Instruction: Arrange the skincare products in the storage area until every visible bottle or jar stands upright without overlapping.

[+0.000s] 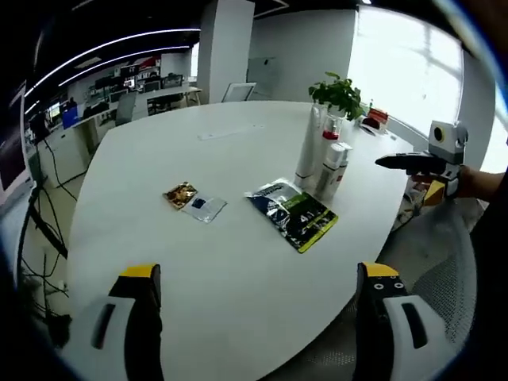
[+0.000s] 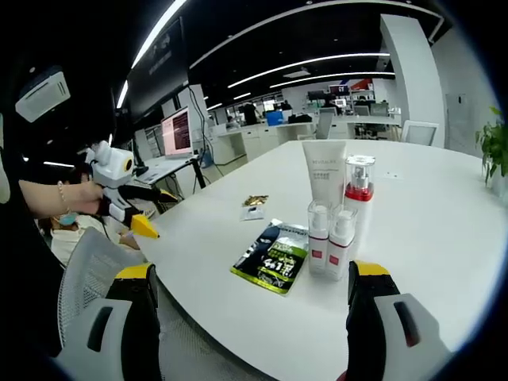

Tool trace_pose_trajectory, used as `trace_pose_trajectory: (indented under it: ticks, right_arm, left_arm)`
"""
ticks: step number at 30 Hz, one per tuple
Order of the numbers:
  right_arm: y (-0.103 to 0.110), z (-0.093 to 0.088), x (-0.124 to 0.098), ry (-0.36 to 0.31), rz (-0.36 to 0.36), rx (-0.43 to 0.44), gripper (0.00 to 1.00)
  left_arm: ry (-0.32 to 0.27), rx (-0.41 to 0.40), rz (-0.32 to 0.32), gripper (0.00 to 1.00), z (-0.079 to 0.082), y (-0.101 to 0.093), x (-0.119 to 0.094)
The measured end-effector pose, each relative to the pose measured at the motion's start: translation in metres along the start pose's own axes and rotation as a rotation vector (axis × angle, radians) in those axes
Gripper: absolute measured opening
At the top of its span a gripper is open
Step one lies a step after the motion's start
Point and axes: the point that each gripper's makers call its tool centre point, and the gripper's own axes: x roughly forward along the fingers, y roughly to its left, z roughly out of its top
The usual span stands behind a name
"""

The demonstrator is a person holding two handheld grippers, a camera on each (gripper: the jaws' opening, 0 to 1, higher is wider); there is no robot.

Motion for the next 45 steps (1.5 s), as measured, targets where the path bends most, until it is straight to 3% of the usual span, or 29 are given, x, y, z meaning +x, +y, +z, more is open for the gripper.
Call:
trace_pose_trajectory:
  ticks: [22,45]
  right_arm:
    - [-0.01,-0.004,0.002,0.019,-0.025,0.043,1.0]
    - [-0.019,-0.011,0.005,0.062,-0.071,0.056,1.0]
  left_arm:
    - [0.095,0.075,-0.064,0.9,0.033,0.033,0.07]
    - [0.206,0.181,-0.117,0.77,0.04,0.072,0.138]
